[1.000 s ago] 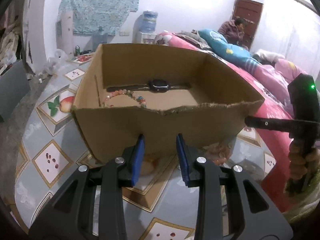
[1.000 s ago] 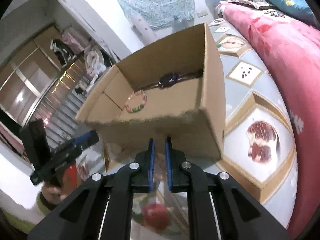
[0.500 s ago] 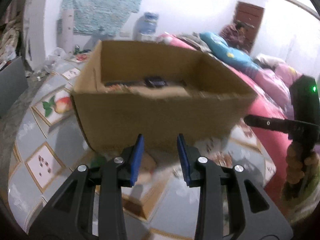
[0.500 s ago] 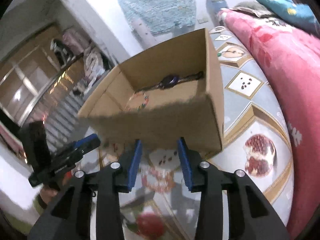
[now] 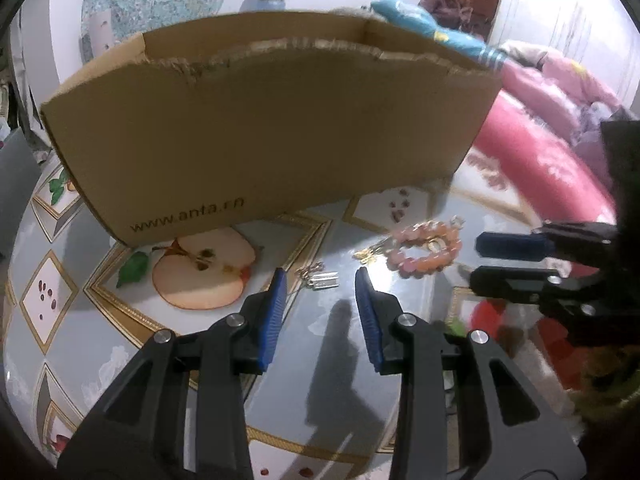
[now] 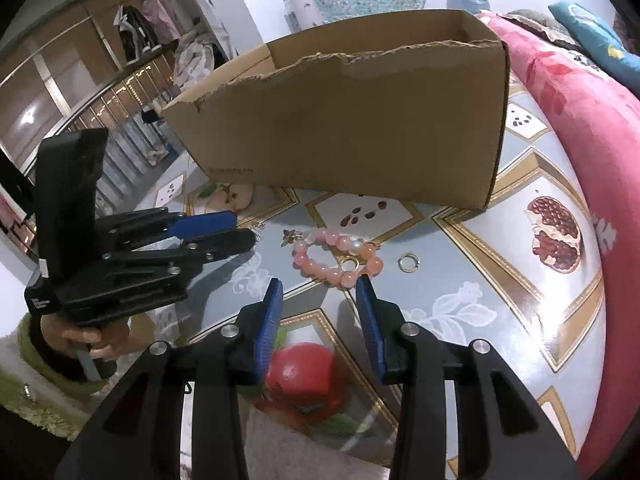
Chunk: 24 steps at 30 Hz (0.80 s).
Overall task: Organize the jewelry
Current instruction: 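Move the right gripper back toward the pink bead bracelet and ring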
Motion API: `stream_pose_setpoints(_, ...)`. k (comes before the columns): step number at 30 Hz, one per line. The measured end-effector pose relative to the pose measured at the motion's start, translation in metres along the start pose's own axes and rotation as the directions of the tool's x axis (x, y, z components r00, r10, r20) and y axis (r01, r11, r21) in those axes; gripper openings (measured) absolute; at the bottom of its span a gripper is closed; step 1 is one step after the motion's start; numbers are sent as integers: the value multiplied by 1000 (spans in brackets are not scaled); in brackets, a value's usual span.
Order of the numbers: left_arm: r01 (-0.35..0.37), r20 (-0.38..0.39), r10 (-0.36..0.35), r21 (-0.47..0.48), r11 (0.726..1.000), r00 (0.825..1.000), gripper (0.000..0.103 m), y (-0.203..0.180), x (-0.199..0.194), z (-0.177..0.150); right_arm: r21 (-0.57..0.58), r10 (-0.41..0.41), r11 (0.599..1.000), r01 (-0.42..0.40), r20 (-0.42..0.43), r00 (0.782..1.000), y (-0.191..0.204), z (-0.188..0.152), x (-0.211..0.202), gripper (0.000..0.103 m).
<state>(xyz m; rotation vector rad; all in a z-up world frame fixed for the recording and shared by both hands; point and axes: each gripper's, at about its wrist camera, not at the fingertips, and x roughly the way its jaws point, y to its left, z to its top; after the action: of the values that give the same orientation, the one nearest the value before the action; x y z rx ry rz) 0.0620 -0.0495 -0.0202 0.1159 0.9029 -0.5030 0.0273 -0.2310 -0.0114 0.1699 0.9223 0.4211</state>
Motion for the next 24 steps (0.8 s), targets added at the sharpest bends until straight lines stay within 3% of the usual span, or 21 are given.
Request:
stream_pose_setpoints(6, -31, -10, 31, 30, 999, 999, 24, -6, 7, 5, 11, 6, 1000, -6, -9, 1000, -2, -2, 6, 38)
stream_pose_setpoints(12, -56, -20, 58, 78, 995, 998, 23, -13, 8, 6, 18, 14, 1000, -14, -10, 1000, -4, -4, 8, 38)
stream_pose_setpoints(19, -14, 20, 13, 73, 997, 1000, 23, -14, -6, 9, 26, 17, 1000, -17, -3, 1000, -6, -5, 7, 38)
stream_pose_setpoints(24, -35, -3, 36, 82, 996, 999, 23, -15, -2, 9, 27, 17, 999, -17, 2, 1000, -7, -5, 7, 38)
